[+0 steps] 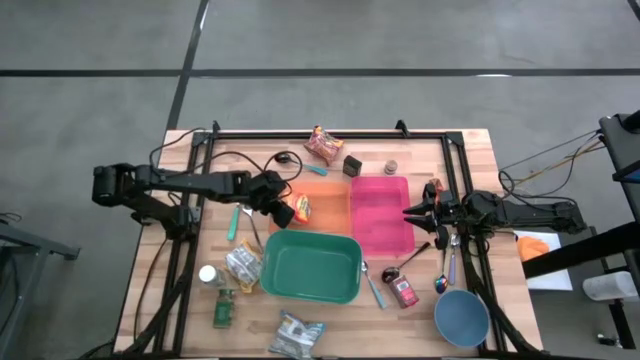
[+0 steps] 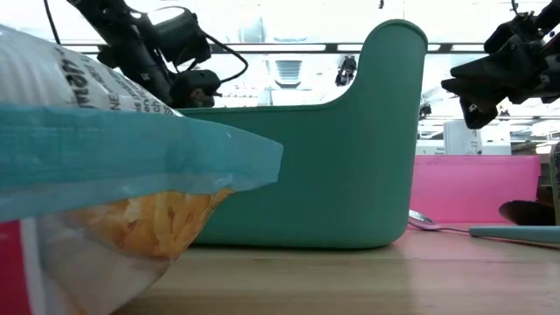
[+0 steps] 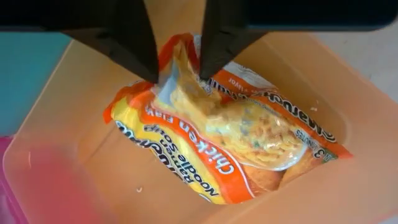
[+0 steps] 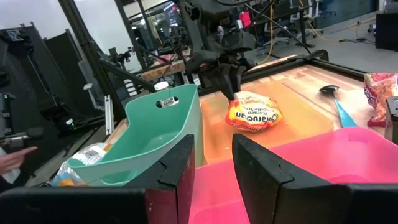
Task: Pick & Place Food Item
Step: Put the orange noodle pack into the orange bin, then put the red noodle pack into the orange bin
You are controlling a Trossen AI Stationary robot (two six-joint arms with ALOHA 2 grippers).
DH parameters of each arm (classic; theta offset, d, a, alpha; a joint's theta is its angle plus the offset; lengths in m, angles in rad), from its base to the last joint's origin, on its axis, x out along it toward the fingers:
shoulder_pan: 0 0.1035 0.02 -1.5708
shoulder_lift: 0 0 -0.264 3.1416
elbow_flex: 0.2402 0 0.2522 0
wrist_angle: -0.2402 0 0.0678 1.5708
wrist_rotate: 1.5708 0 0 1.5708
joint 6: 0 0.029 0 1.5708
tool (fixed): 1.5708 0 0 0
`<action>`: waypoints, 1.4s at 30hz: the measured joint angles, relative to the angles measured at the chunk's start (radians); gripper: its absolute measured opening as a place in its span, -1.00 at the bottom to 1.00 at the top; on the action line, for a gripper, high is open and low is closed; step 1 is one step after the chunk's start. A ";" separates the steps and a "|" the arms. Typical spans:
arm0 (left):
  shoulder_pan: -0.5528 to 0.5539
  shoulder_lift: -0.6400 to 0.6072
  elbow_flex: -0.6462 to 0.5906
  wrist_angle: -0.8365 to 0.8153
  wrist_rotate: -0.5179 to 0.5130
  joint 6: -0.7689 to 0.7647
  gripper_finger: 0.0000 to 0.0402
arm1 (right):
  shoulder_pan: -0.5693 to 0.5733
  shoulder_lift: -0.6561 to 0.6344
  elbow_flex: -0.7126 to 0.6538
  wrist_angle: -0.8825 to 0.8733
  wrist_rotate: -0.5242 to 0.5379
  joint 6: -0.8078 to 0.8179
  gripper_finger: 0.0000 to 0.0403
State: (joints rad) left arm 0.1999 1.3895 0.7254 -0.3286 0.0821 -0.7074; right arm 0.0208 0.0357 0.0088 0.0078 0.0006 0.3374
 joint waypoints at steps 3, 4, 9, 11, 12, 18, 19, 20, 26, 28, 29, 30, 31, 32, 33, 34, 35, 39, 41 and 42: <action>0.003 -0.005 0.000 0.005 0.004 -0.005 -0.18 | 0.000 0.000 0.000 0.000 0.000 0.000 -0.47; 0.006 -0.012 0.000 0.007 0.018 -0.011 -0.12 | 0.000 0.000 0.000 0.000 0.000 0.000 -0.47; 0.031 -0.086 0.002 0.019 0.068 -0.035 0.10 | 0.000 0.000 0.000 0.000 0.000 0.000 -0.47; 0.042 -0.123 0.002 0.018 0.063 -0.035 0.18 | 0.000 0.000 0.000 0.000 0.000 0.000 -0.47; 0.048 -0.142 0.002 0.018 0.057 -0.035 0.22 | 0.000 0.000 0.000 0.000 0.000 0.000 -0.47; 0.096 -0.237 0.002 0.018 0.027 -0.059 0.43 | 0.000 0.000 0.000 0.000 0.000 0.000 -0.47; 0.106 -0.248 0.002 0.018 0.024 -0.061 0.46 | 0.000 0.000 0.000 0.000 0.000 0.000 -0.47; 0.115 -0.255 0.003 0.018 0.022 -0.061 0.49 | 0.000 0.000 0.000 0.000 0.000 0.000 -0.47; 0.158 -0.256 0.033 0.018 0.022 -0.070 0.62 | 0.000 0.000 0.000 0.000 0.000 0.000 -0.47; 0.172 -0.247 0.044 0.017 0.021 -0.094 0.63 | 0.000 0.000 0.000 0.000 0.000 0.000 -0.47; 0.178 -0.242 0.049 0.018 0.018 -0.109 0.64 | 0.000 0.000 0.000 0.000 0.000 0.000 -0.47; 0.184 -0.236 0.055 0.018 0.014 -0.117 0.64 | 0.000 0.000 0.000 0.000 0.000 0.000 -0.47; 0.190 -0.229 0.062 0.017 0.012 -0.125 0.64 | 0.000 0.000 0.000 0.000 0.000 0.000 -0.47; 0.197 -0.222 0.069 0.018 0.011 -0.135 0.64 | 0.000 0.000 0.000 0.000 0.000 0.000 -0.47; 0.203 -0.214 0.076 0.019 0.010 -0.143 0.64 | 0.000 0.000 0.000 0.000 0.000 0.000 -0.47; 0.209 -0.206 0.083 0.022 0.000 -0.159 0.64 | 0.000 0.000 0.000 0.000 0.000 0.000 -0.47; 0.214 -0.196 0.090 0.022 -0.014 -0.181 0.64 | 0.000 0.000 0.000 0.000 0.000 0.000 -0.47; 0.229 -0.147 0.125 0.024 -0.066 -0.275 0.64 | 0.000 0.000 0.000 0.000 0.000 0.000 -0.47; 0.235 -0.115 0.145 0.025 -0.068 -0.317 0.64 | 0.000 0.000 0.000 0.000 0.000 0.000 -0.47; 0.237 -0.099 0.155 0.025 -0.069 -0.336 0.64 | 0.000 0.000 0.000 0.000 0.000 0.000 -0.47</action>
State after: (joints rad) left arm 0.4374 1.2909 0.8799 -0.3033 0.0135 -1.0437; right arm 0.0212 0.0357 0.0088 0.0077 0.0006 0.3374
